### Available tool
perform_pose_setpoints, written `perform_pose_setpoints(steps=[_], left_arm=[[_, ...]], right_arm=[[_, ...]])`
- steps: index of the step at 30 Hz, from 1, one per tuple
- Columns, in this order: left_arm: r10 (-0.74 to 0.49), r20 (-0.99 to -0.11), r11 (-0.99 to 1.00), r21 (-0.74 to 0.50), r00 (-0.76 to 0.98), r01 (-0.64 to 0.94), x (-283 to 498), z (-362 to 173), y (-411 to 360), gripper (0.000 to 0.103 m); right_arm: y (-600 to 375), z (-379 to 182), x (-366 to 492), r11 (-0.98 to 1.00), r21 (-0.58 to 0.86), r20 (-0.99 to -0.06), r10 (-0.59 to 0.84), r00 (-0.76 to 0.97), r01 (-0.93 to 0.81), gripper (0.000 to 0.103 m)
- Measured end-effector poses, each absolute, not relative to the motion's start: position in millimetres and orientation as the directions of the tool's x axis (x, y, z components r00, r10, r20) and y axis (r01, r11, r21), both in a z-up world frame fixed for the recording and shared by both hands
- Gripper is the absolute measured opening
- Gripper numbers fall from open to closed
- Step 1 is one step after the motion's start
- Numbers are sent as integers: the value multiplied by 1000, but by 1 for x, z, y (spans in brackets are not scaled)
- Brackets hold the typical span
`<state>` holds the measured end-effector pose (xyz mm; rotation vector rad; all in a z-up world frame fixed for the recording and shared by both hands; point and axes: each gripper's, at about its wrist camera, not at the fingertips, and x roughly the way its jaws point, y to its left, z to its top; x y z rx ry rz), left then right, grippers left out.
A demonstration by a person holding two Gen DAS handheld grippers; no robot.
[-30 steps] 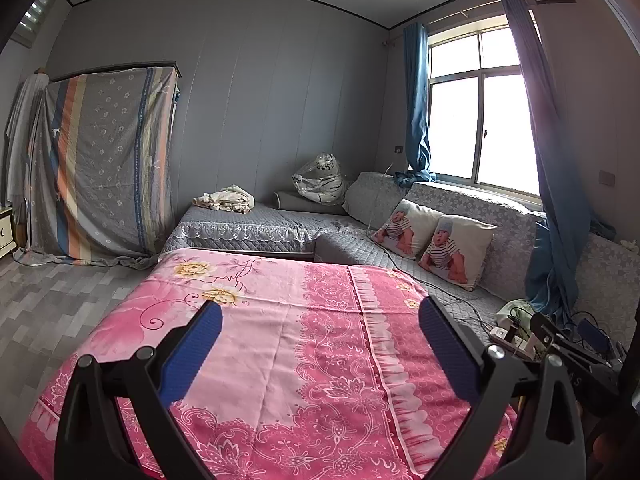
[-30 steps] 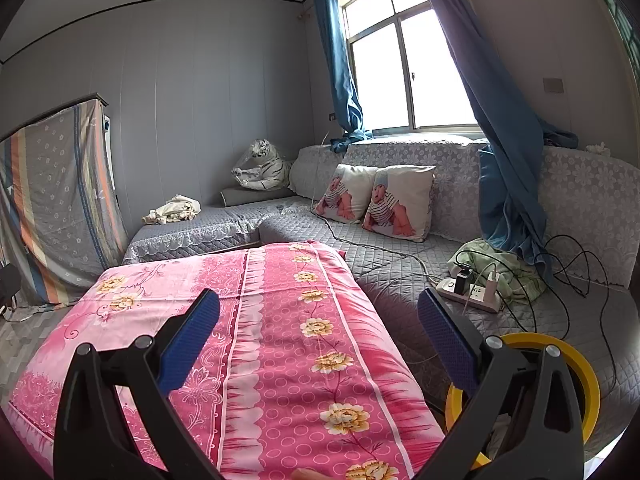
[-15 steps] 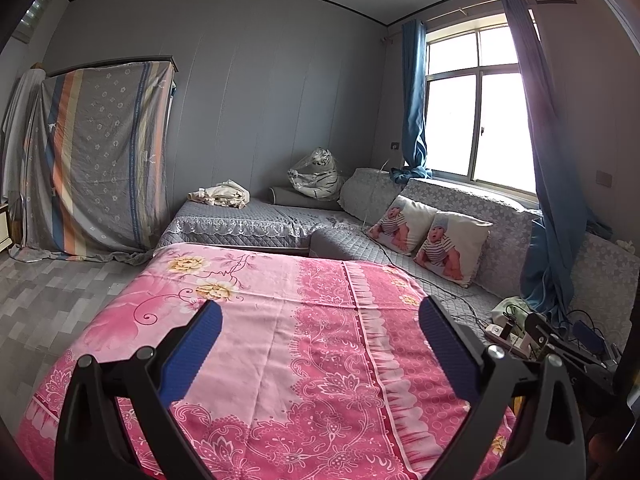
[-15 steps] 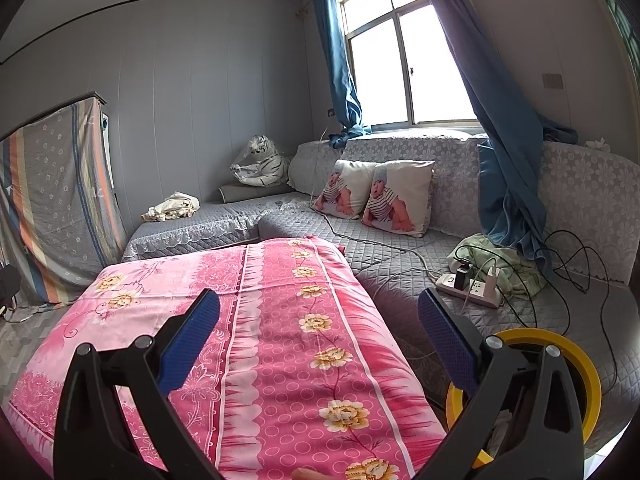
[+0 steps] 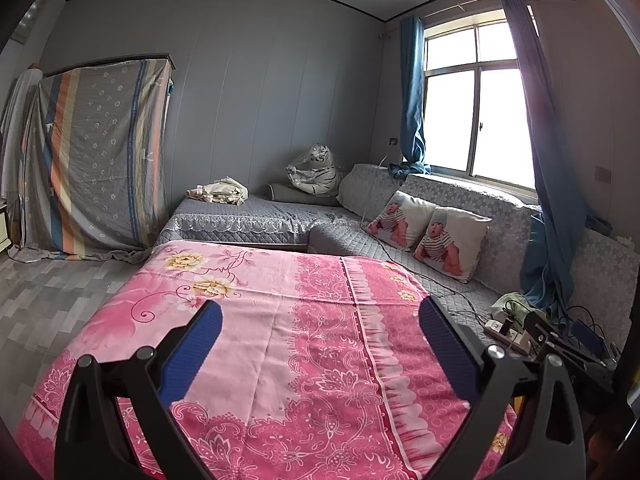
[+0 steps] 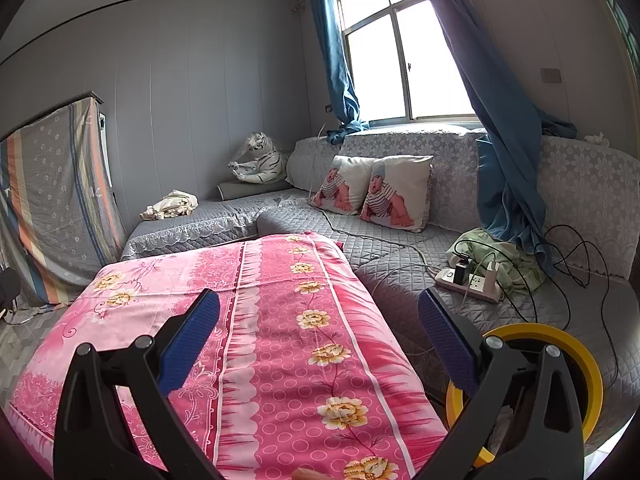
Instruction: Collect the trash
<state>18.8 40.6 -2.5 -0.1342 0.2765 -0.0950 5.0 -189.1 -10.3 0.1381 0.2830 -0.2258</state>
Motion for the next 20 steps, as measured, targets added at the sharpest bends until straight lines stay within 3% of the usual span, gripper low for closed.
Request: perform_pose_setpoints(steps=[20], left_arm=[[-137,-271,983,-158,953,97,19,-4,41,95]], right_arm=[[-190,-11,6,965,106,-297,-198,934,238,95]])
